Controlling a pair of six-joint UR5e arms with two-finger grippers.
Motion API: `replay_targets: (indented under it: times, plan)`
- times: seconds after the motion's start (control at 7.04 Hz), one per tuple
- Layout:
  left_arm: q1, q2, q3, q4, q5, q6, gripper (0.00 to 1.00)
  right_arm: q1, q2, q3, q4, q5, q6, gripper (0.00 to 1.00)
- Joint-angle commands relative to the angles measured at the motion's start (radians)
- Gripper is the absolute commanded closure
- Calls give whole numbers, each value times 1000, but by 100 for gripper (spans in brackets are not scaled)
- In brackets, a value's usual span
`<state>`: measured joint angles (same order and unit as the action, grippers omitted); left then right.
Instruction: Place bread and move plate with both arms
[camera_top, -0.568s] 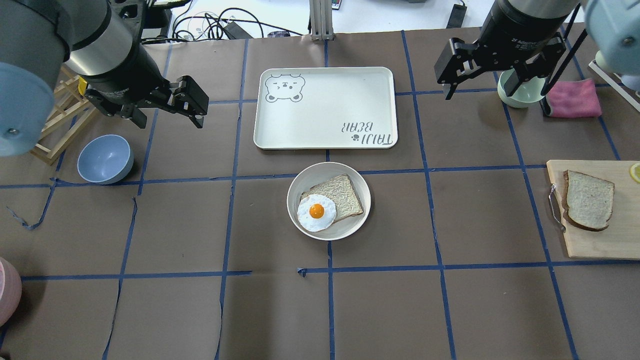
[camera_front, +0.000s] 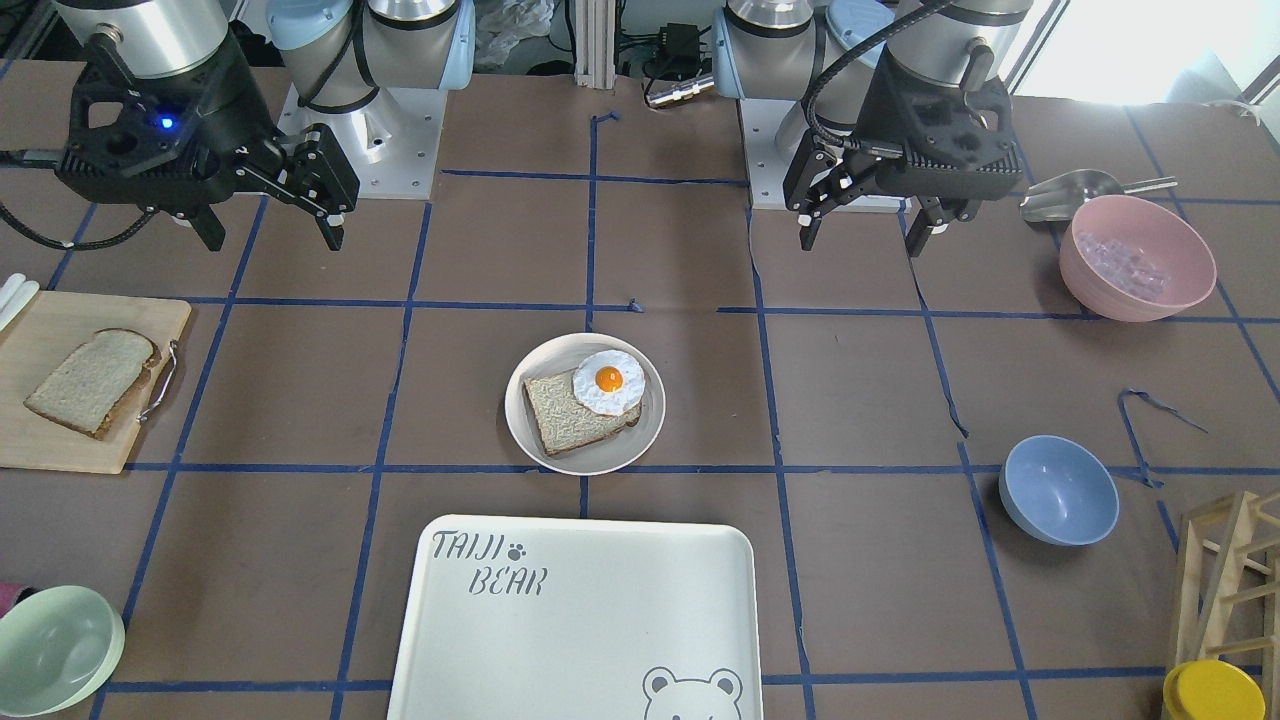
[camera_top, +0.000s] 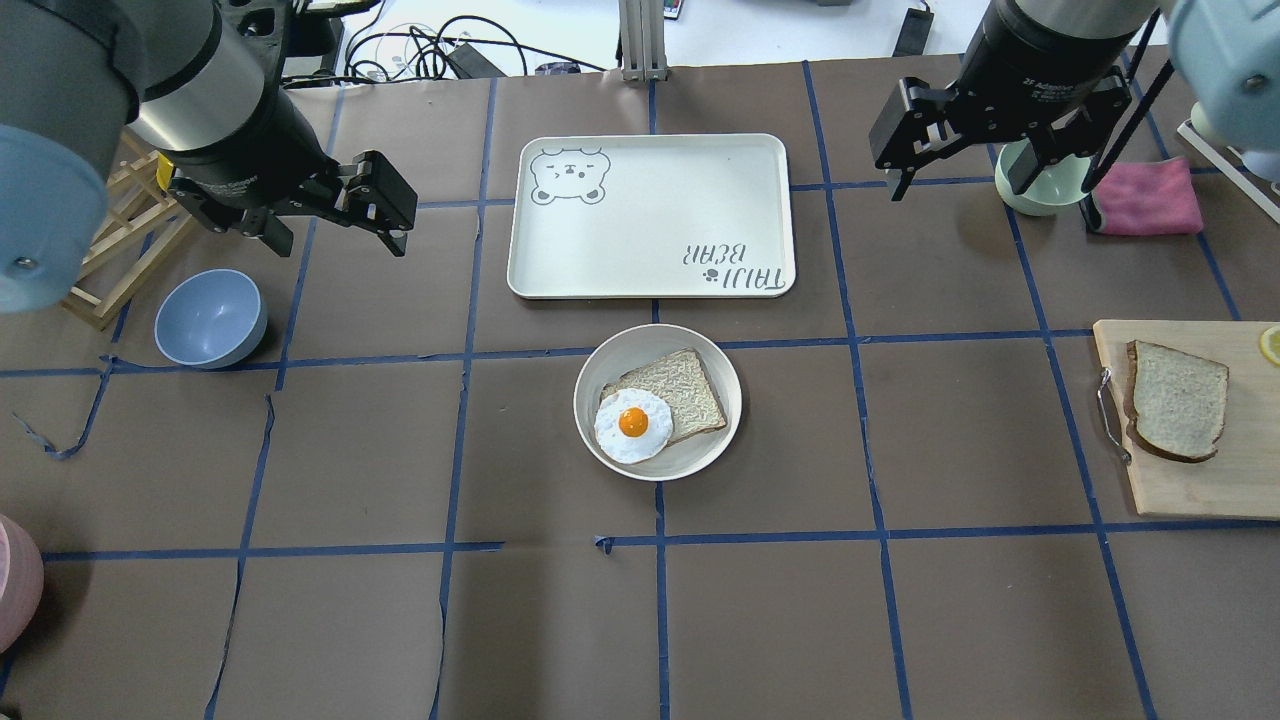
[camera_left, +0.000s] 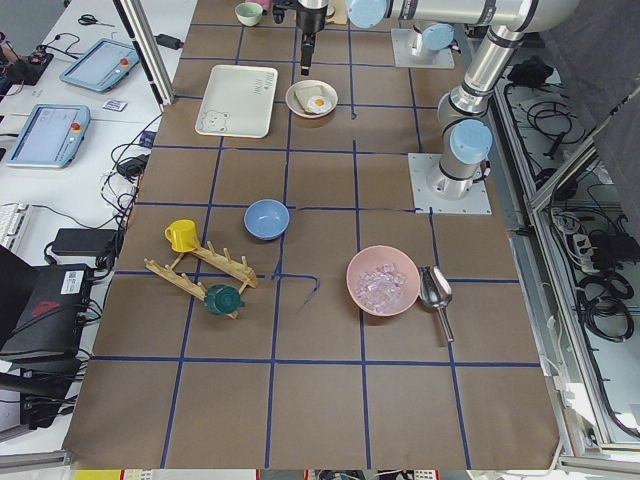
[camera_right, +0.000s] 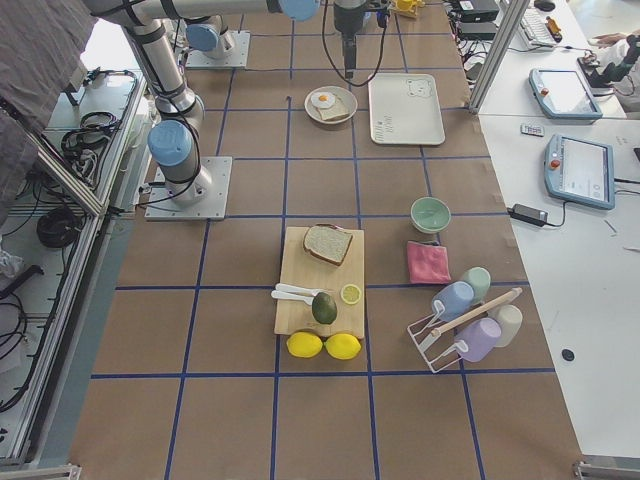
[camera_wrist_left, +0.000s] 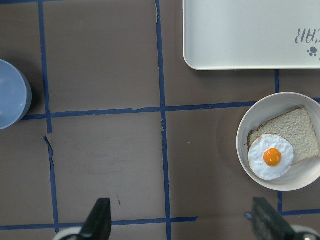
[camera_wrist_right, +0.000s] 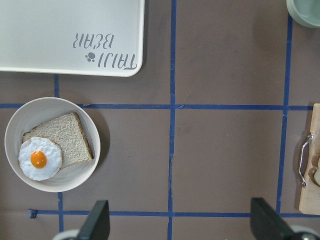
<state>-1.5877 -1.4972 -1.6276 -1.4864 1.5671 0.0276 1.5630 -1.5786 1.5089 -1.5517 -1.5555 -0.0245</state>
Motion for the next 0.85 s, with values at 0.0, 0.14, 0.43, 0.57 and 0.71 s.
replay_targets:
  times: [0.0,0.14,0.43,0.57,0.71]
  plan:
    - [0,0,0,0,1,0,0,-1,0,1,4,-2,-2,0]
    - [0,0,0,0,1,0,0,-3,0,1,5,-5,5,0]
    - [0,0,0,0,1,0,0,-1,0,1,5,-11,11,0]
    - [0,0,-2,0,1,0,0,-1,0,2,5,-11,14,0]
    - [0,0,-2,0,1,0,0,0,0,2,5,-11,14,0]
